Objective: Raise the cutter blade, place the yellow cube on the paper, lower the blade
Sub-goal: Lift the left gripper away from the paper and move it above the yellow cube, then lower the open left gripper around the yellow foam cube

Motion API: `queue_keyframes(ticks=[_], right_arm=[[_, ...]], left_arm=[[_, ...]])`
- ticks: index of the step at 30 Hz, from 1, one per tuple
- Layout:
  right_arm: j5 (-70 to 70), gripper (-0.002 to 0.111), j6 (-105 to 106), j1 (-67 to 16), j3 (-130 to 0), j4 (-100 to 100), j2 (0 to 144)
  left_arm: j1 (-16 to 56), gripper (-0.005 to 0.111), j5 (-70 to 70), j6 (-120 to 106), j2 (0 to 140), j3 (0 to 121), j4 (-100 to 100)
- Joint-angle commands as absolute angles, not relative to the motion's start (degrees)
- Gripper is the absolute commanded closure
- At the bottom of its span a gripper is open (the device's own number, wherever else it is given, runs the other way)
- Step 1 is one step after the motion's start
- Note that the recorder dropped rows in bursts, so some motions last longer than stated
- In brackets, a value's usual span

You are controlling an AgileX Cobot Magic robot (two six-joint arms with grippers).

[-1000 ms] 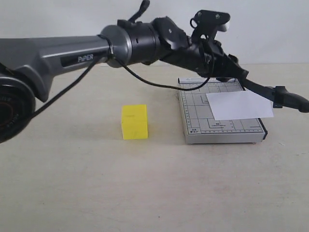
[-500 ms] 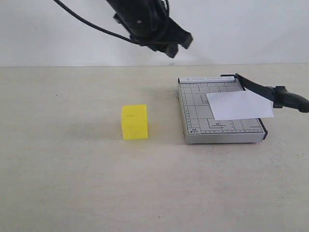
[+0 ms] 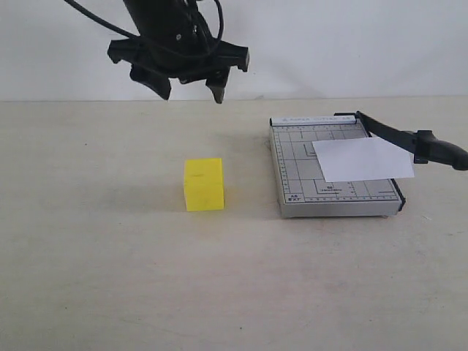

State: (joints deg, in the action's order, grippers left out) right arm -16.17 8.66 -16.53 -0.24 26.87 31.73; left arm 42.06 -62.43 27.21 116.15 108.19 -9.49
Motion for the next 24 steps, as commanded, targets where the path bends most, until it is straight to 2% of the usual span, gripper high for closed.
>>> queue_keyframes(ticks=[1, 24], right_arm=[[-16.9, 0.107, 8.9, -16.6, 0.0, 26.7, 31.6], [-16.9, 0.107, 8.9, -16.6, 0.0, 26.7, 31.6]], left_arm=[[41.9, 0.034, -63.5, 32.1, 118.7, 107.9, -7.5], [41.9, 0.034, -64.2, 32.5, 122.3, 107.9, -9.8]])
